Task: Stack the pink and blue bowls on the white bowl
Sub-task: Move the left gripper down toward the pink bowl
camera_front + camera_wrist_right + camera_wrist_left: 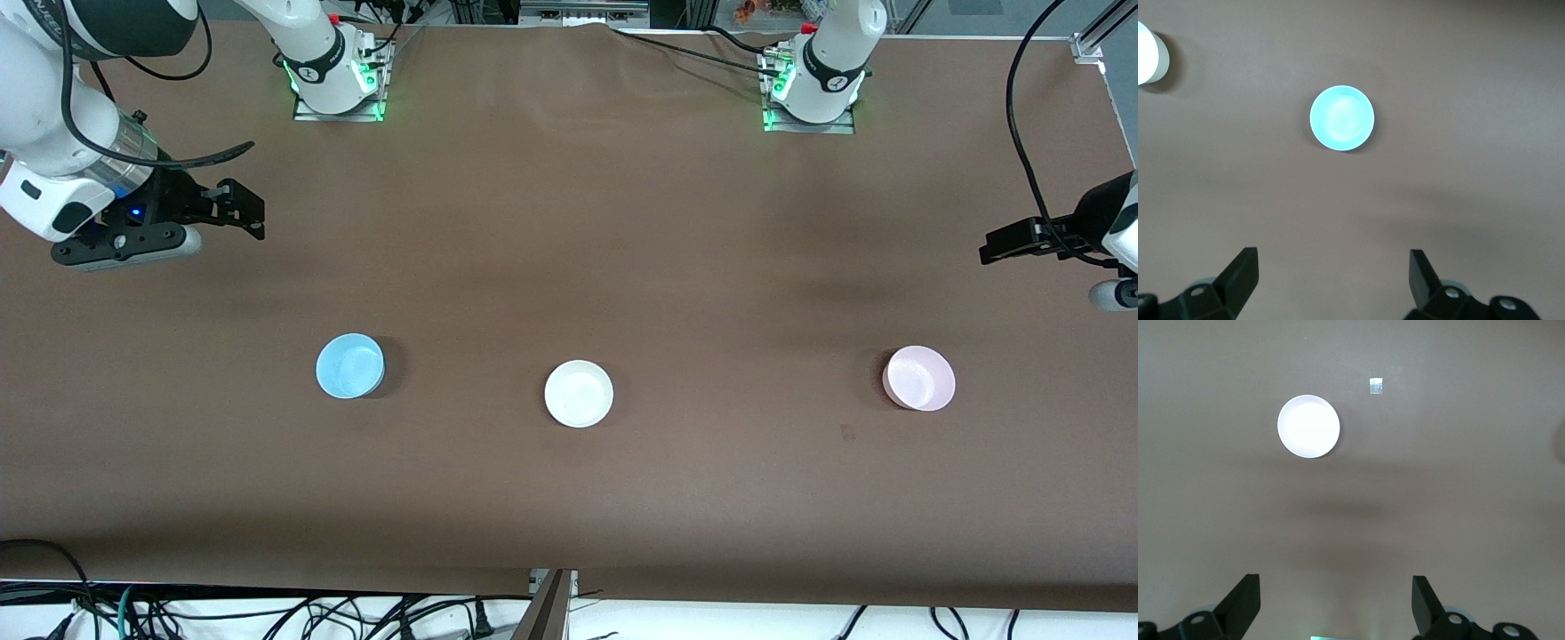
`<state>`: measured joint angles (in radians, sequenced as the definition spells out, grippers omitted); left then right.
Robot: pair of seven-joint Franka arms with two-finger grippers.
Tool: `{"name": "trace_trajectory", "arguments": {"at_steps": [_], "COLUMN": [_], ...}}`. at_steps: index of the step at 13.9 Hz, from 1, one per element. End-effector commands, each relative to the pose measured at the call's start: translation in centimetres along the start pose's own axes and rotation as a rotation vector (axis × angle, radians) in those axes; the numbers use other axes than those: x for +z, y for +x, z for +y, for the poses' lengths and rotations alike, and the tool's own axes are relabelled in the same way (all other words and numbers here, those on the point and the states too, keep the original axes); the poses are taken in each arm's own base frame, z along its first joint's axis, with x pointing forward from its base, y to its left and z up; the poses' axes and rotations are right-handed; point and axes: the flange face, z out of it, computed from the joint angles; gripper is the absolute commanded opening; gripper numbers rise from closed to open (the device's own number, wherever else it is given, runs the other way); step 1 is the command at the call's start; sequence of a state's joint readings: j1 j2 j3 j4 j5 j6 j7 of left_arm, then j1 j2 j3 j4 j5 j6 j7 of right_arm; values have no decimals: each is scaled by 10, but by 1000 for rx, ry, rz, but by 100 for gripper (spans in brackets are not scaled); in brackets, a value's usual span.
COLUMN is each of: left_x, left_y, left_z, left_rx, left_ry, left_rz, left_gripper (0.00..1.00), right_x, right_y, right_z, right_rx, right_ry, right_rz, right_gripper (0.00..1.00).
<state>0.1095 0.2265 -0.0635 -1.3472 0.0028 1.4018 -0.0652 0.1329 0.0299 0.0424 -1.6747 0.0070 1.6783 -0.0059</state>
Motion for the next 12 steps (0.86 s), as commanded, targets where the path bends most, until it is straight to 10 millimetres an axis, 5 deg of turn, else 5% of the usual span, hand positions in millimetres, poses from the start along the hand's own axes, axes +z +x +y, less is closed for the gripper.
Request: {"name": "trace_trajectory", "arguments": {"at_steps": [1,5,8,12], "left_x": [9,27,58,137], "left_y": [11,27,48,80], "left_z": [-26,-43,-79,-112], "left_rx": [3,6,48,108], "left_ry": [-24,-52,-43,-49], "left_rz": [-11,15,12,33], "left_gripper": [100,100,100,100], "right_x": [-16,-27,-32,-27], "right_y": [-11,-5,7,10], "right_z": [1,0,-4,-6], "right_rx": [2,-8,-17,-17], "right_ry": [-1,-2,-3,-1], "right_rz": [6,35,52,45], "right_gripper": [100,100,100,100]}}
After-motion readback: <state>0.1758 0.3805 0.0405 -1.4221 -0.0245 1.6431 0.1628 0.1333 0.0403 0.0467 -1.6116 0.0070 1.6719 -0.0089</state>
